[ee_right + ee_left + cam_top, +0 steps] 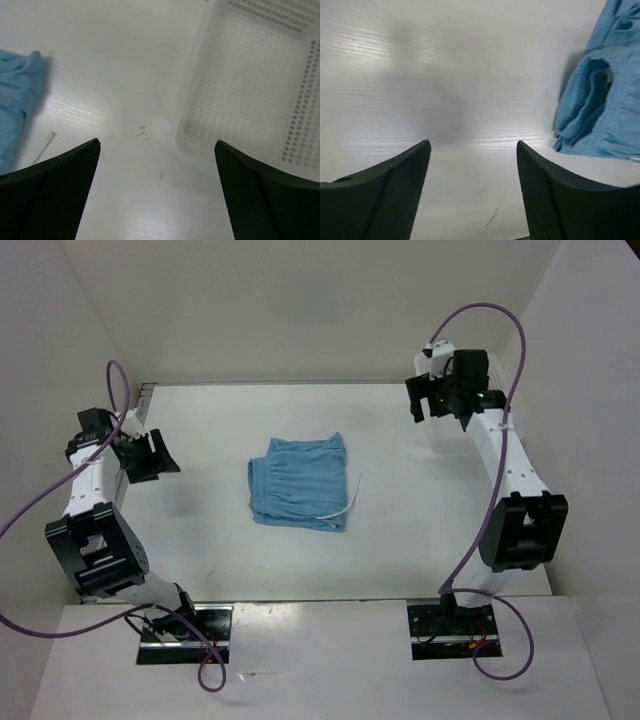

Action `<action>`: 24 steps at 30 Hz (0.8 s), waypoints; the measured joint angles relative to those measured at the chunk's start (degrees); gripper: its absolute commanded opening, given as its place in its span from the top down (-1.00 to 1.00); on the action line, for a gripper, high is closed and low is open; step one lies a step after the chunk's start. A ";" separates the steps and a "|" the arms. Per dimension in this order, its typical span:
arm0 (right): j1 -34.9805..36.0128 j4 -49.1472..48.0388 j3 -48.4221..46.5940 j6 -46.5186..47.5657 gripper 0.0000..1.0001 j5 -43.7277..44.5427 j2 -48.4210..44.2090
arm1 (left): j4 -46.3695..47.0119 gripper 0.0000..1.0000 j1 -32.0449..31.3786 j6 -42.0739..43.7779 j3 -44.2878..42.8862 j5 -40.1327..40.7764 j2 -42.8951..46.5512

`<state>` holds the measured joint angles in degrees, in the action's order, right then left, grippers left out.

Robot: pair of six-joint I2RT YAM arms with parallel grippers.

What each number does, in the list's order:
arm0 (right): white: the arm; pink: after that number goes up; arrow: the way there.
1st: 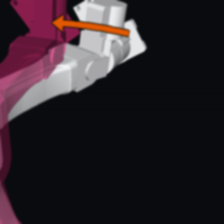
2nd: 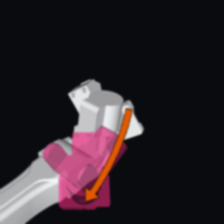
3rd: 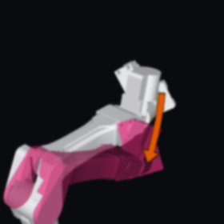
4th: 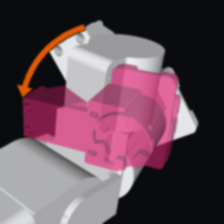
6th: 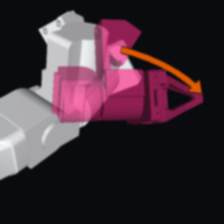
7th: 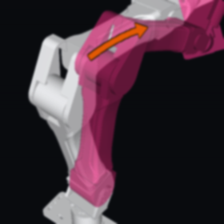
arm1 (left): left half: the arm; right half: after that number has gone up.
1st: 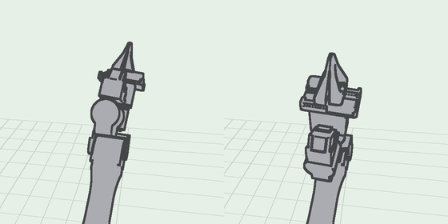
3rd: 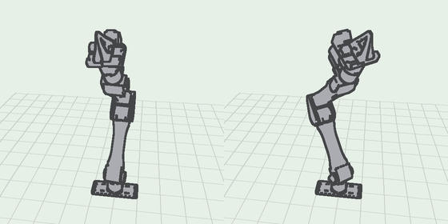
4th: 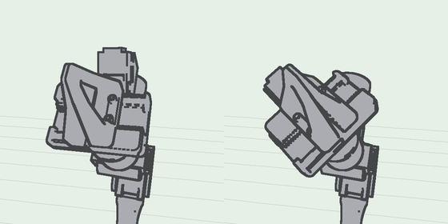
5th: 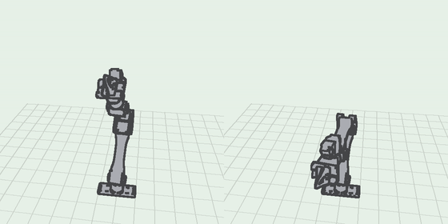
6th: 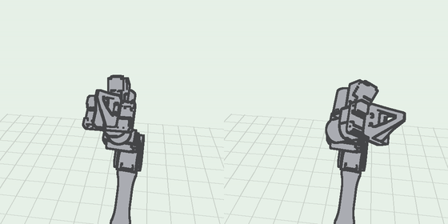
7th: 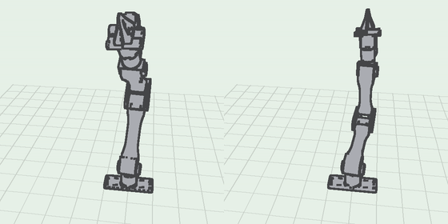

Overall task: Fold and stack the shorts
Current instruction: Fold the shorts

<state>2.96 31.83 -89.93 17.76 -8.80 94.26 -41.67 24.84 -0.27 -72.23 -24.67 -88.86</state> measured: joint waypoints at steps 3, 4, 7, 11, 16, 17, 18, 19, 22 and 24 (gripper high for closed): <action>-2.58 -1.66 4.50 0.37 -1.00 2.62 -4.96 | 1.68 -0.74 2.14 0.00 2.82 1.03 1.33; -2.95 -1.84 5.99 0.50 -1.00 3.19 -6.51 | 2.12 -0.74 2.12 0.04 3.50 1.27 1.46; -3.39 -2.86 10.38 0.79 -1.00 4.17 -11.23 | 3.10 -0.77 1.90 0.00 5.18 1.84 1.62; -3.61 -3.39 16.31 1.14 -1.00 4.52 -16.83 | 4.02 -0.79 2.16 0.00 6.49 1.97 1.62; -3.72 -3.63 21.55 1.31 -1.00 4.52 -20.50 | 4.87 -0.85 2.86 0.00 6.67 2.19 1.62; -3.74 -3.63 22.43 1.38 -1.00 4.50 -21.05 | 5.01 -0.85 2.95 0.00 6.67 2.21 1.62; -3.74 -3.65 23.10 1.40 -1.00 4.50 -21.53 | 5.18 -0.88 3.04 0.00 6.67 2.23 1.64; -3.74 -3.65 23.80 1.40 -1.00 4.48 -21.97 | 5.42 -0.88 3.13 0.00 6.67 2.21 1.66; -3.76 -3.67 25.20 1.60 -1.00 4.00 -23.21 | 5.99 -0.88 3.17 -0.02 7.13 2.25 2.14; -3.76 -3.63 25.81 1.64 -1.00 3.48 -23.89 | 6.21 -0.88 3.15 0.00 7.80 2.23 2.82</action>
<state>-0.80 28.21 -64.12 19.40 -5.32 70.37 -35.46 27.99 -0.27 -64.42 -22.44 -86.04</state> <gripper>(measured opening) 0.999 0.938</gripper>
